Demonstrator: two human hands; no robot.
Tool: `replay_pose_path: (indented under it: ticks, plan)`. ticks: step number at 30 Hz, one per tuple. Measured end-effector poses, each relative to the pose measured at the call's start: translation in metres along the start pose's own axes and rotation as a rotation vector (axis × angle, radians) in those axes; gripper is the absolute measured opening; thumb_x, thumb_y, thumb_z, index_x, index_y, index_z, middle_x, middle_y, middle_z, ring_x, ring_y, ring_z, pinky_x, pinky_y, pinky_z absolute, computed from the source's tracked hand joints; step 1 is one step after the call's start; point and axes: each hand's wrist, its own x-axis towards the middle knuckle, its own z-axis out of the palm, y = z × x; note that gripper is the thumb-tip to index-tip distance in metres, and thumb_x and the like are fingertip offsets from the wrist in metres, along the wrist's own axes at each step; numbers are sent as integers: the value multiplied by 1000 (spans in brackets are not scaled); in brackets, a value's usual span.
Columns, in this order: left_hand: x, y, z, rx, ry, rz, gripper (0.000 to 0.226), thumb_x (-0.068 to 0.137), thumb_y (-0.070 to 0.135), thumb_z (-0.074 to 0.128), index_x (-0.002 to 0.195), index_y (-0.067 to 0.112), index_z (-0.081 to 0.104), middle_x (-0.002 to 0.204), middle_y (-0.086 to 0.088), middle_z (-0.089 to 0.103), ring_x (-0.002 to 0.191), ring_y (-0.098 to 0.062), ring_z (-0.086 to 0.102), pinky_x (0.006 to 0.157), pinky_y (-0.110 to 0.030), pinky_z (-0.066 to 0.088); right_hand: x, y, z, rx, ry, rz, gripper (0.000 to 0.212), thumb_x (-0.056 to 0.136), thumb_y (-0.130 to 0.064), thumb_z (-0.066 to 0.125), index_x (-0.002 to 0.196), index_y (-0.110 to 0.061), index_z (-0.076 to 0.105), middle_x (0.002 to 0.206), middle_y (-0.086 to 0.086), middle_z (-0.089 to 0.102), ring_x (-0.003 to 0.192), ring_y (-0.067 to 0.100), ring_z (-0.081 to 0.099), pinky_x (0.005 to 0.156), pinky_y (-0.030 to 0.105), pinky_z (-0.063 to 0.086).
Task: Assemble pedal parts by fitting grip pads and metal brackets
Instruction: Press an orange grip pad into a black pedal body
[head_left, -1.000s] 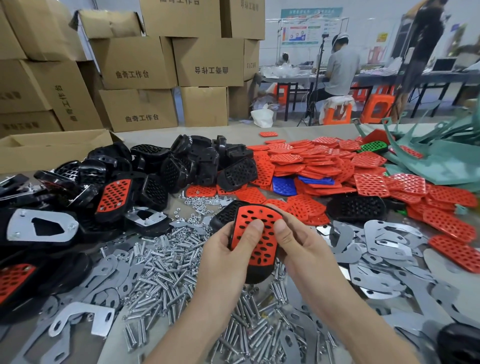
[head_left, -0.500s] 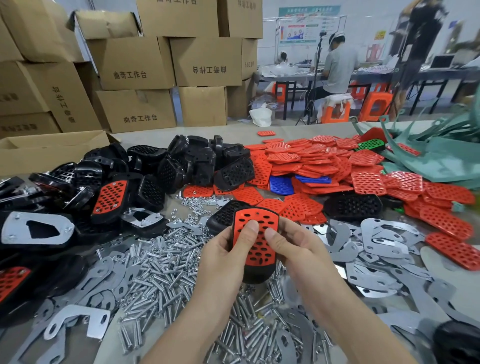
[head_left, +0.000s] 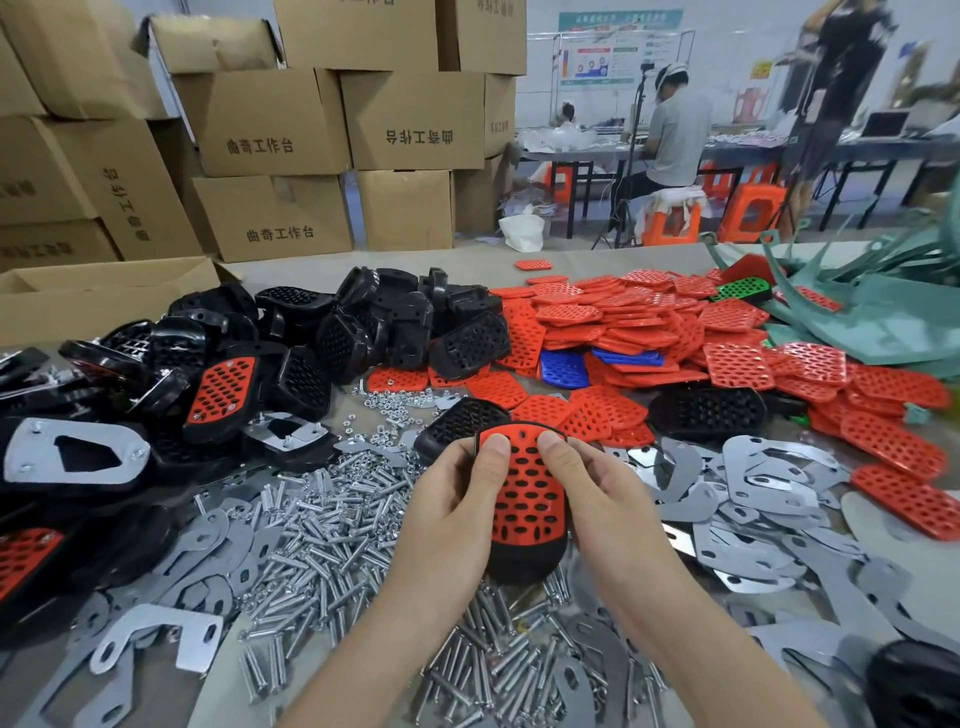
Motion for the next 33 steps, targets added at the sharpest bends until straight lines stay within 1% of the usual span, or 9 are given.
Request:
replay_pose_path:
  ticks: [5,11,15,18,21,24,28,31,33]
  plan:
    - [0,1,-1,52,1,5,22,100,37,53,102,22,69,89,9,77,81,-3,73,62,-11,52,-3,-1,1,3,-33,-20,30,88,-52,63,103,-30,79,105,3,80,99,16,76,79,23,59]
    - [0,1,-1,38,71,-20,24,102,33,52,89,24,71,79,9,75,69,0,69,56,-12,50,-6,-2,4,-21,-87,-45,39,87,-50,64,113,-23,76,108,0,79,103,14,75,84,21,57]
    - [-1,1,0,57,70,-4,27,101,26,48,84,24,68,72,8,70,62,-1,65,53,-13,49,-8,-2,5,-90,-88,-98,29,89,-49,64,106,-29,76,101,-5,79,93,7,74,77,16,55]
    - [-1,3,0,69,51,16,25,100,21,45,85,23,66,72,6,68,62,-3,62,53,-15,49,-9,-1,7,-99,-115,-119,10,99,-39,66,98,-32,73,88,-9,75,80,4,69,67,15,53]
    - [-1,4,-1,60,34,28,24,101,19,46,87,23,66,74,7,70,63,-3,63,54,-15,49,-8,-1,8,-90,-117,-126,12,94,-39,63,94,-31,71,82,-8,73,75,4,67,63,15,52]
    - [-1,2,0,41,4,8,21,102,31,52,99,20,70,89,1,76,78,-8,71,61,-15,53,-5,-1,5,-30,-58,-121,17,91,-44,64,96,-32,74,93,-4,78,82,6,73,67,16,55]
    - [-1,0,0,10,52,-11,33,86,57,57,95,29,72,86,9,76,75,-3,72,55,-15,52,-4,0,1,-26,-126,-110,30,88,-58,68,110,-38,75,111,-4,78,103,10,74,82,21,58]
    - [2,-1,-5,-29,144,-26,38,79,68,57,96,38,73,93,7,78,86,-11,75,73,-36,62,-4,3,4,-82,-198,-117,31,89,-43,71,120,-42,71,121,-5,75,114,16,71,98,33,58]
    - [4,-1,-8,-65,150,-45,40,77,71,58,96,40,74,96,4,78,89,-16,76,79,-47,62,-3,4,4,-149,-152,-150,34,89,-35,70,121,-47,70,115,-5,75,109,15,71,96,32,57]
